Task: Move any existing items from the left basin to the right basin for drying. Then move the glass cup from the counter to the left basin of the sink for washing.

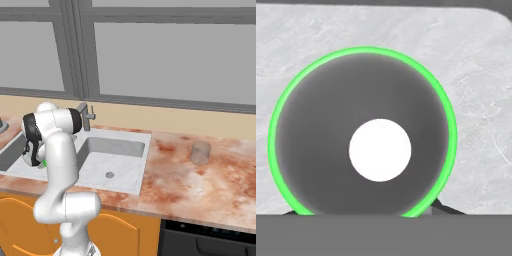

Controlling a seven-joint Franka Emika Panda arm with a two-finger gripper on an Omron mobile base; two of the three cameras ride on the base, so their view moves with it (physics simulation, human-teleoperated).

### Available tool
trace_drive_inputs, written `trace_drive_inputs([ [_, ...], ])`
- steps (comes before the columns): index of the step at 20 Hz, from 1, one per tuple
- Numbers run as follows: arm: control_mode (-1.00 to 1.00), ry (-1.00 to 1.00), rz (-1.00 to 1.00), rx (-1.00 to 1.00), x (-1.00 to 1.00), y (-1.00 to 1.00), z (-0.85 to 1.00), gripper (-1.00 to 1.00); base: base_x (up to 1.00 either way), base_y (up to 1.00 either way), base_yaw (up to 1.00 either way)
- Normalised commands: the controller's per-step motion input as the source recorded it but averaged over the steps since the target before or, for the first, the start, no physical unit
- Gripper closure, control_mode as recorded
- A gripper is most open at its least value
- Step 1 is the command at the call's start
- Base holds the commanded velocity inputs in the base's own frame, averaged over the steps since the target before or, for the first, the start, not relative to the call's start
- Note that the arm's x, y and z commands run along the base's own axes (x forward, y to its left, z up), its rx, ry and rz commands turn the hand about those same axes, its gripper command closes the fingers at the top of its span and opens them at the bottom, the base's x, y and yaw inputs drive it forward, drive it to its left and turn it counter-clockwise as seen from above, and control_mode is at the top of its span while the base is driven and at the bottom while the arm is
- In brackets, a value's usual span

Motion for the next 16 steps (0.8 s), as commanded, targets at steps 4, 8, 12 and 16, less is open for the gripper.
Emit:
trace_drive_inputs([
  [4, -1.00, 0.03, 0.00, 0.00, 0.00, 0.08, -0.10, 1.00, 0.00, 0.00, 0.00],
  [8, -1.00, 0.00, 0.00, 0.01, 0.00, 0.01, 0.00, 1.00, 0.00, 0.00, 0.00],
  [12, -1.00, 0.00, 0.00, 0.00, -0.06, 0.00, 0.00, 1.00, 0.00, 0.00, 0.00],
  [16, -1.00, 0.00, 0.00, 0.00, -0.14, 0.00, 0.00, 1.00, 0.00, 0.00, 0.00],
])
